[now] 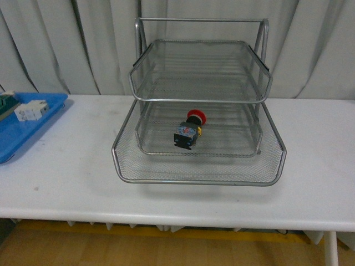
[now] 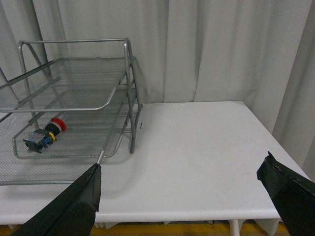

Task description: Place button on rack with both arms

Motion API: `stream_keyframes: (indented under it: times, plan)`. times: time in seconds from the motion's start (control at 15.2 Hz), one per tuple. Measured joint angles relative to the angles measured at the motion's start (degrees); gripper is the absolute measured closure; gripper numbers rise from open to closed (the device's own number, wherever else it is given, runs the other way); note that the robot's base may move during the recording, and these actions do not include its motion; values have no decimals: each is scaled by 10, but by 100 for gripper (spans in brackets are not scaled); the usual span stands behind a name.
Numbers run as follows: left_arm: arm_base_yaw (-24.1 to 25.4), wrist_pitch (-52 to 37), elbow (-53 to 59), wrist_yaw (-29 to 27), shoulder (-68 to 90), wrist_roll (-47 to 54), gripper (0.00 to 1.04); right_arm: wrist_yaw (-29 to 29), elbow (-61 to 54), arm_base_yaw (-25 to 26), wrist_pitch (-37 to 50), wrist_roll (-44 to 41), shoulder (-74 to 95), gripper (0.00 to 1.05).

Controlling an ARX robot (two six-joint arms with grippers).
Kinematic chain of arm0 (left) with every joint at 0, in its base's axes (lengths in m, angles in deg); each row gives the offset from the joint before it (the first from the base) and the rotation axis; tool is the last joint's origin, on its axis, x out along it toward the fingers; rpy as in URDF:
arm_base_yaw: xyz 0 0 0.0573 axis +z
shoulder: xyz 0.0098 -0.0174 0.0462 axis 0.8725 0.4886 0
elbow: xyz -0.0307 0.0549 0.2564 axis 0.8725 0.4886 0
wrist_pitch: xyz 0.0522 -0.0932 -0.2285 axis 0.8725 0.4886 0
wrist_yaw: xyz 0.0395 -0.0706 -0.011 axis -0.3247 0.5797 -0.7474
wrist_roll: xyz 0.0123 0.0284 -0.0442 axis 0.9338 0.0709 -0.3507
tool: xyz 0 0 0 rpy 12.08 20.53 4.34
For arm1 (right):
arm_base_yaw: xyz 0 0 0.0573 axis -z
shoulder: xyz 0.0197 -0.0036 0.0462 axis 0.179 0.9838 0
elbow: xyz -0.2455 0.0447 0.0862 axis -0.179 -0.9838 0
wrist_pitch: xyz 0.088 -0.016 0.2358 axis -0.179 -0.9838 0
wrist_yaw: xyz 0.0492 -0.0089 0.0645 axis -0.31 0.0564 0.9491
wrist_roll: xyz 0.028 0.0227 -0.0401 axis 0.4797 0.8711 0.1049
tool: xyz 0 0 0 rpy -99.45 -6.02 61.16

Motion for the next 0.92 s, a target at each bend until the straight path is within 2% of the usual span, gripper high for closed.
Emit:
stream_keyframes:
  times: [0.13,0.26,0.33,0.86,0.92]
  plan:
    - [0,15,0,0,-15,0,103,0,0,0,0,0,0,6]
    - [0,100,0,0,-71,0,103,0,0,0,0,0,0,6]
    - [0,109,0,0,-110,0,103,0,0,0,0,0,0,6]
    - [0,116,0,0,-108,0,103,0,0,0,0,0,0,6]
    - [0,116,0,0,-109,0,96,0,0,0,0,0,0,6]
